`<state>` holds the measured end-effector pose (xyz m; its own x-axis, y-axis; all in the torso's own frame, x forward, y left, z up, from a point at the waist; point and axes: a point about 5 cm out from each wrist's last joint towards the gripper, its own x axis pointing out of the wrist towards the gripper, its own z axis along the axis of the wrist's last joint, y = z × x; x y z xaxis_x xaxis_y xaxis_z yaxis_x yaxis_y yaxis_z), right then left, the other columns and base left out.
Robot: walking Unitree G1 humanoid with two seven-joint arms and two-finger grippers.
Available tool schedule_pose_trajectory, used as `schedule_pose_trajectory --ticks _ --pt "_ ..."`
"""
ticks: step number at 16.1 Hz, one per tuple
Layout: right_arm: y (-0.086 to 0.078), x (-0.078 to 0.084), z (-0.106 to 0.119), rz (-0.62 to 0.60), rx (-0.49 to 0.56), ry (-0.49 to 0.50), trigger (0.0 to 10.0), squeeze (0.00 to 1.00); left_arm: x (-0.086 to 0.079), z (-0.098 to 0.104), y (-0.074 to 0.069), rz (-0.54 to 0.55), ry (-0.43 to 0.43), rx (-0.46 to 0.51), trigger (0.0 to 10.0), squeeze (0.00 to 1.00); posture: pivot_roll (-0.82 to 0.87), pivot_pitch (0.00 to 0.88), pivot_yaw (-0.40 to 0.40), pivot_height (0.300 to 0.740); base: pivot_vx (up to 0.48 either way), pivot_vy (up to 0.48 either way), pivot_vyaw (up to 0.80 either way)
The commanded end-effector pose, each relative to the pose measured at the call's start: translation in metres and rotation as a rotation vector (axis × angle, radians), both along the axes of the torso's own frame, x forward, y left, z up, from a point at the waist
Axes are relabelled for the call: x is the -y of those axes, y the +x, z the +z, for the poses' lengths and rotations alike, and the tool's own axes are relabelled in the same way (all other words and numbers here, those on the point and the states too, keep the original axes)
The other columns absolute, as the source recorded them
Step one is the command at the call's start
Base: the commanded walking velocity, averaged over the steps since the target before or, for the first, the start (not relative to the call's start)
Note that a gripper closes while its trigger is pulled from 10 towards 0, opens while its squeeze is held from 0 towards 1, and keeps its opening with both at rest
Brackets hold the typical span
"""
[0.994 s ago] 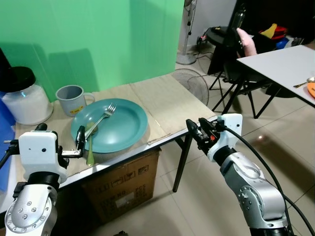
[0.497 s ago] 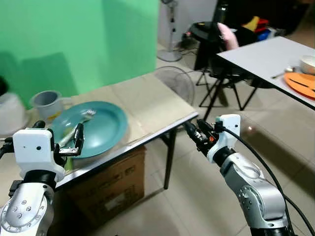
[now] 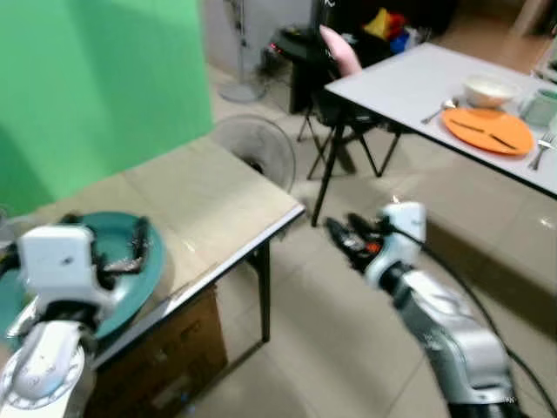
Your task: Setting the table
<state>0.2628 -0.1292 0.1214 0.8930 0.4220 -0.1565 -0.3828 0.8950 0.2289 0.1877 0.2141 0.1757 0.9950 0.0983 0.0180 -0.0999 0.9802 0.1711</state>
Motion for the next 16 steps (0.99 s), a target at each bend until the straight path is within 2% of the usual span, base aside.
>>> schedule_pose_trajectory --ticks 1,4,6,9,16 --pt "0.002 -0.0085 0.0028 0.028 0.01 0.013 10.0 0.0 -0.0038 -0.0008 -0.0029 0.014 0.009 -0.015 10.0 0.0 0.02 0.0 -0.012 0.74 0.334 0.0 0.0" --pt "0.0014 -0.0102 0.002 0.042 0.007 0.01 10.0 0.0 -0.0045 0.0 -0.0023 0.013 0.012 -0.012 10.0 0.0 0.02 0.0 -0.007 0.74 0.334 0.0 0.0" --pt "0.0017 -0.0085 0.0025 0.041 0.004 0.011 10.0 0.0 -0.0024 -0.0019 -0.0009 0.009 0.034 -0.028 10.0 0.0 0.01 0.0 -0.007 0.74 0.0 0.0 0.0" --pt "-0.0006 -0.0061 0.0021 0.029 -0.009 0.024 10.0 0.0 -0.0004 -0.002 0.0004 0.005 0.013 -0.024 10.0 0.0 0.01 0.0 -0.006 0.74 0.0 0.0 0.0" --pt "-0.0044 -0.0043 0.0001 0.022 -0.025 0.03 10.0 0.0 0.002 -0.0015 -0.0008 -0.012 0.02 -0.03 10.0 0.0 0.01 0.0 -0.005 0.74 0.0 0.382 -0.34"
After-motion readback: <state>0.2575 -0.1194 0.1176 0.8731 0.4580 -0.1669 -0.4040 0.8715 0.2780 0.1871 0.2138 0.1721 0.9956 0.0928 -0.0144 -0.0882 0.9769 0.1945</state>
